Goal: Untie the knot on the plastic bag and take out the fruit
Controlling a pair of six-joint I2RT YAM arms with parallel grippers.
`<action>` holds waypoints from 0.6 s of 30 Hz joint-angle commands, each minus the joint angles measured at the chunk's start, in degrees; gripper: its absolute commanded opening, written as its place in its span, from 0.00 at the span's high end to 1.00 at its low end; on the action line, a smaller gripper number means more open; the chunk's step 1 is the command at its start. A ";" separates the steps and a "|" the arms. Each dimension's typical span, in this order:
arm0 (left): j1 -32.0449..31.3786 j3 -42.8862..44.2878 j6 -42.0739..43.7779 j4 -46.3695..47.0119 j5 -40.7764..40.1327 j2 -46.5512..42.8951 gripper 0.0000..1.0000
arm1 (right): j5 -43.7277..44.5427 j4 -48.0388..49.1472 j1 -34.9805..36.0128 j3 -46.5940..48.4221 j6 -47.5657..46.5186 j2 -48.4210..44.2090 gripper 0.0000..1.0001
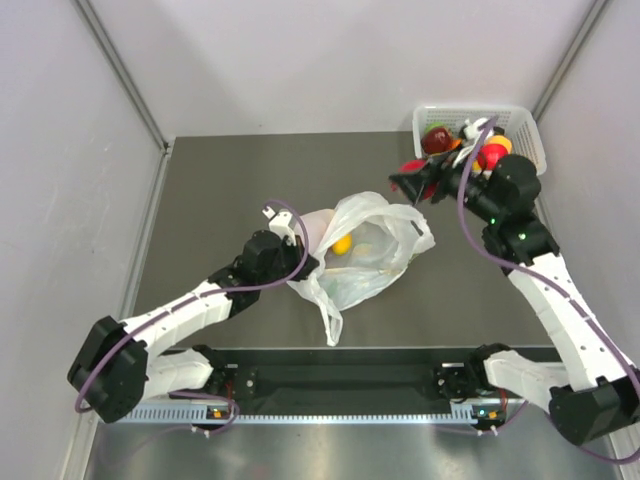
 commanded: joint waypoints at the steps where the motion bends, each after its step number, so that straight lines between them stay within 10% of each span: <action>1: 0.21 -0.14 0.79 1.19 -0.41 -2.71 1.00 | 21.36 3.89 -6.17 4.46 3.23 6.00 1.00; 18: 0.21 -1.37 -0.26 -1.28 -1.11 -9.92 1.00 | 35.45 -7.69 -23.06 51.19 10.89 59.35 0.92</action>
